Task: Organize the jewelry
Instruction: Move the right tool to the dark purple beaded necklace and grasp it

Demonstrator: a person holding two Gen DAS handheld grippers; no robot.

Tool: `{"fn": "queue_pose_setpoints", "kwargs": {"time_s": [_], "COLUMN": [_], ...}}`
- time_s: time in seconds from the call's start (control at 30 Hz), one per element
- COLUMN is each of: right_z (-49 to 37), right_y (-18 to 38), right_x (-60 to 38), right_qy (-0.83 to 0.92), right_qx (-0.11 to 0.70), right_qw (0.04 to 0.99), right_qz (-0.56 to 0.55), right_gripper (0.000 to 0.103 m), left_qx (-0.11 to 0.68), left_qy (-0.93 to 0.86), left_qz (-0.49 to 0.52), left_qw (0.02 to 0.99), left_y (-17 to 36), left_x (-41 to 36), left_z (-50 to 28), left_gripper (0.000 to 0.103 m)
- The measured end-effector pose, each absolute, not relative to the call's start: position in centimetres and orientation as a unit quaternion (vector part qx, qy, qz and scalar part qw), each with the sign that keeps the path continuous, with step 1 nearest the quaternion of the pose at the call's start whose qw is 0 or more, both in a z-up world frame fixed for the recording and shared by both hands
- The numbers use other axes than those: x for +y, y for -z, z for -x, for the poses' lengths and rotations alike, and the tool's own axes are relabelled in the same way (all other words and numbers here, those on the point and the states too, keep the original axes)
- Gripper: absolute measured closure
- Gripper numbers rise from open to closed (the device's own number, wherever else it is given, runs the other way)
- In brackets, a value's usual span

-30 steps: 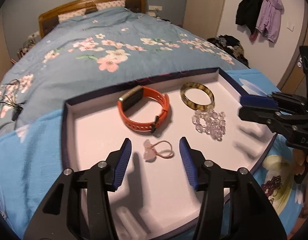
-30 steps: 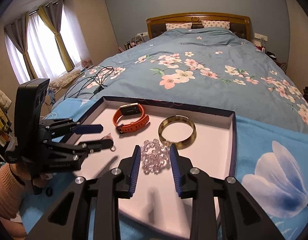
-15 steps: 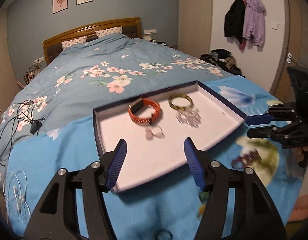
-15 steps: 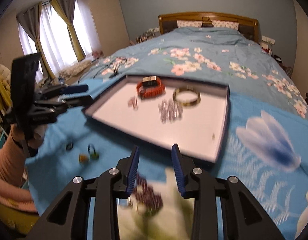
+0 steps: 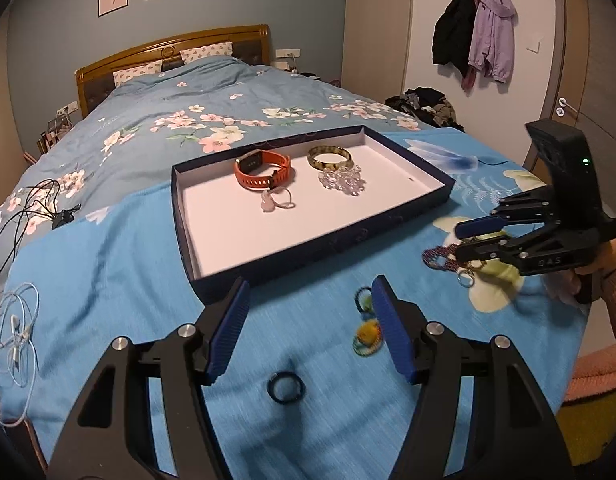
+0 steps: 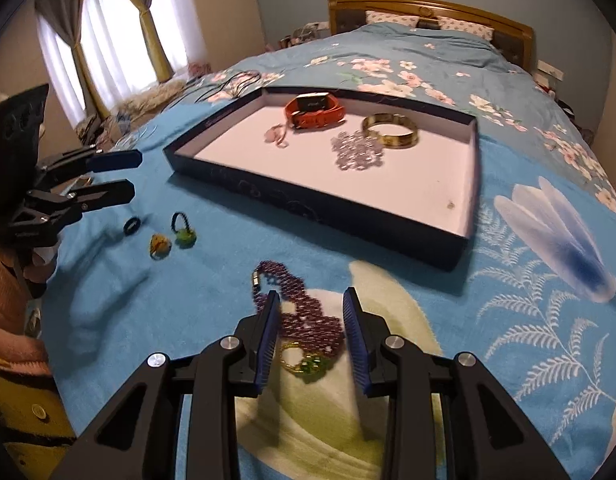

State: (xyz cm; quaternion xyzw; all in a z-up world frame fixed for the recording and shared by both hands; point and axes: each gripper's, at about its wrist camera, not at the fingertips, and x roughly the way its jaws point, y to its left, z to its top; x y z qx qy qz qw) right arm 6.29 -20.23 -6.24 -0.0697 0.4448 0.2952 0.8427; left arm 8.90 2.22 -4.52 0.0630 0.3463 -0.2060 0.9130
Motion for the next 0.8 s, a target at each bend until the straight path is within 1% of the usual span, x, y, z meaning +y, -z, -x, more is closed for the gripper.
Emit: {"fn": "queue_pose_setpoints", "kwargs": {"time_s": [0.23,0.43,0.7,0.8], "right_z": [-6.3,-6.1,-5.7,-5.8], "right_y": [6.3,6.3,6.1,6.2], "right_x": [-19.8,-19.7,-19.5,-19.3], "right_qy": [-0.298,-0.299,-0.298,-0.299], "right_qx": [0.446,0.448,0.449,0.449], "right_qw": [0.839,0.838,0.836,0.835], "right_qz": [0.087,0.093,0.104,0.105], "right_gripper": [0.071,0.077,0.077,0.075], "left_qx": [0.355,0.359,0.364,0.364], "left_qy": [0.209,0.21,0.21,0.21], "left_qz": [-0.055,-0.043,-0.038,-0.035], "left_qw": [0.91,0.908,0.907,0.906], "left_y": [5.2,5.5,5.9,5.9], "left_x": [2.3,2.7,2.8,2.9], "left_z": [-8.0,-7.8,-7.6,-7.6], "left_gripper": [0.04,0.04,0.039,0.039]}}
